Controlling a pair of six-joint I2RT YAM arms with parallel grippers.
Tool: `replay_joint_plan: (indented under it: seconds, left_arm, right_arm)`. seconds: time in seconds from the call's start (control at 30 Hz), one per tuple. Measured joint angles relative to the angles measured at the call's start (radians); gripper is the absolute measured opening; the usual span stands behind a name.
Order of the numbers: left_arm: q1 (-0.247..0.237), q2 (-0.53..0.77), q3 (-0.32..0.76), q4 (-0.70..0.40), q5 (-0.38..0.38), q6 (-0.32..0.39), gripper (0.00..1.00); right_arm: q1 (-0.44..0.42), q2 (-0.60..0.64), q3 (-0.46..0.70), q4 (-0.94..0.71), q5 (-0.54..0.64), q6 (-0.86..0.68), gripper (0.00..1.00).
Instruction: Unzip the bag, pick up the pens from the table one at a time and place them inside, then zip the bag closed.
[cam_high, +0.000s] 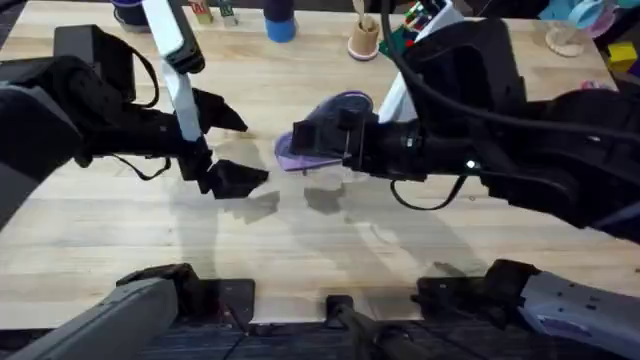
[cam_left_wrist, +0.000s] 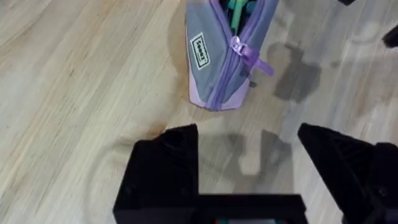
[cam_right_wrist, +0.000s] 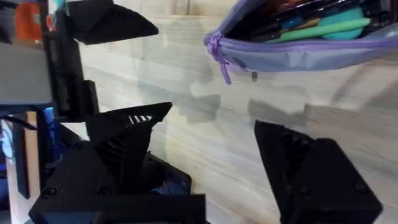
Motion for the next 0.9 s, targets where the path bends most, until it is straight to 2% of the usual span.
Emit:
replay_joint_plan:
  seconds: [0.4,0.9]
  left_arm:
    - [0.000,0.000,0.000,0.000,0.000,0.000,0.993]
    - [0.000,0.000,0.000,0.000,0.000,0.000,0.994]
  right_arm:
    - [0.000,0.061,0.000,0.052,0.032,0.019,0.995]
    - [0.000,0.221,0.000,0.216,0.053,0.057,0.995]
